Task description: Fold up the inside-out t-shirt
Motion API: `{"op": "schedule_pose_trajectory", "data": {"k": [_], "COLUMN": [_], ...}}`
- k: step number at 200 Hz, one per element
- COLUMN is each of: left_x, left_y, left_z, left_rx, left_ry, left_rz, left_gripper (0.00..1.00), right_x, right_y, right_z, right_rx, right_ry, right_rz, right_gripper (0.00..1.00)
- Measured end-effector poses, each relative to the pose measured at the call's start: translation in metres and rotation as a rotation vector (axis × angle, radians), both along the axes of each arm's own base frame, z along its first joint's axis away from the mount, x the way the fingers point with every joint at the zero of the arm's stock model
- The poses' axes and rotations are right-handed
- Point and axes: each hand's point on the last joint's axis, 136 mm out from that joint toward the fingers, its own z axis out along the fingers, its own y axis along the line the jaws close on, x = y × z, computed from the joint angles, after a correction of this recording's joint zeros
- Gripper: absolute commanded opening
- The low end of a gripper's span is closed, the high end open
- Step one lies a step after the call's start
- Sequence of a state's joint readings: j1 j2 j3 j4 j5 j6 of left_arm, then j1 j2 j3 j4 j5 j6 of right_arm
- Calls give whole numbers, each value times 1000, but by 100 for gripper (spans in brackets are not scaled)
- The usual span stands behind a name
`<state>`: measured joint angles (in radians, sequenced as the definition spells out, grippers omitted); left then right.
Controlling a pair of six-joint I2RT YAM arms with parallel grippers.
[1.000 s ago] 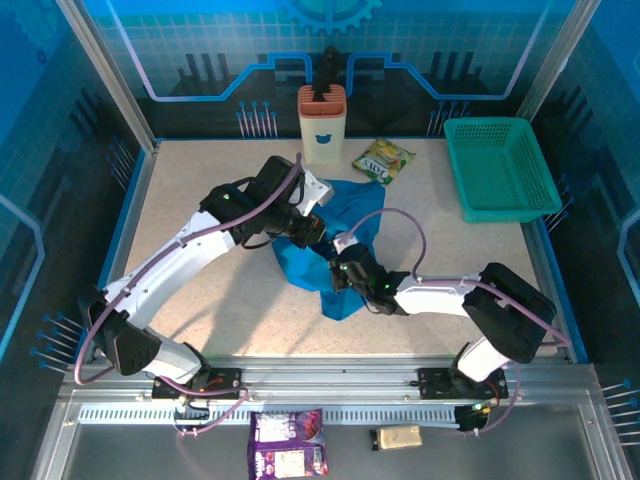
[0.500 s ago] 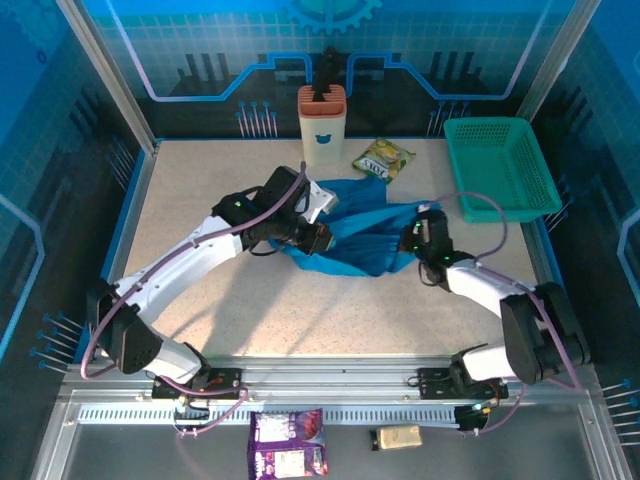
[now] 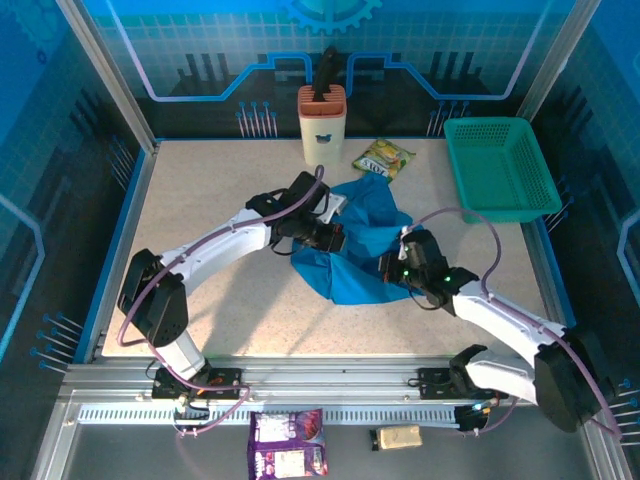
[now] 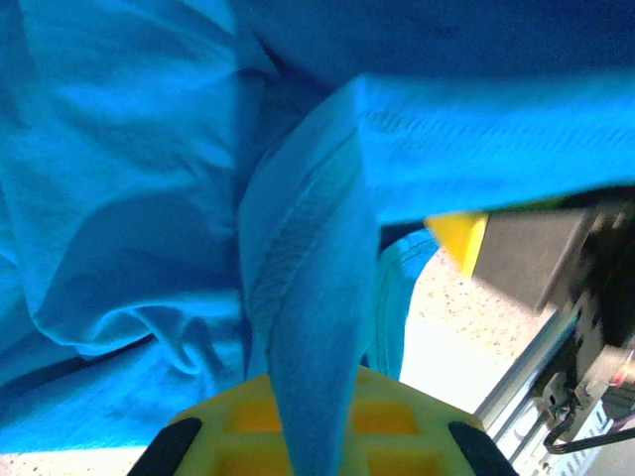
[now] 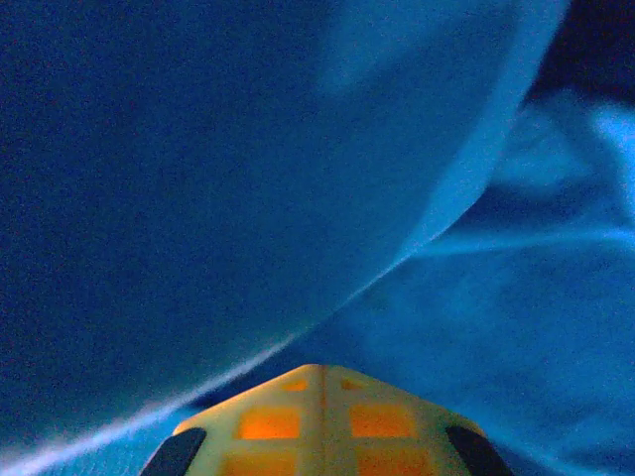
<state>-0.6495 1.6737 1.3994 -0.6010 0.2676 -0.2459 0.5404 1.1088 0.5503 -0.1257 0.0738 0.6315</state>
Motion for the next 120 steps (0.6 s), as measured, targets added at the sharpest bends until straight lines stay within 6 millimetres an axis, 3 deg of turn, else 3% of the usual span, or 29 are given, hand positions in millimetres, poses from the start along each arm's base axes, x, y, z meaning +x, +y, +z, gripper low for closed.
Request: {"op": "schedule_pose_trajectory", "data": {"k": [34,62,89,120], "left_x": [8,7,4,10], "left_y": [-6,-3,6,22], "left_z": [23,39,56,57], "left_rx": [-41,-51,-40,19], "left_ry": [-39,-57,-90,-109], "left_rz": [-3,-9,-1,40], "left_gripper": [0,0,0,0], "right_x": [-15,-8,-2,-4], "right_y": [13,-4,-27,-18], "right_z": [-10,-20,-25,-13], "right_rx": [-39,-19,60,174], "right_ry": [17,78,182,284], "right_rz": [52,-22,-125,-111], "right_gripper": [4,4,12,23]}}
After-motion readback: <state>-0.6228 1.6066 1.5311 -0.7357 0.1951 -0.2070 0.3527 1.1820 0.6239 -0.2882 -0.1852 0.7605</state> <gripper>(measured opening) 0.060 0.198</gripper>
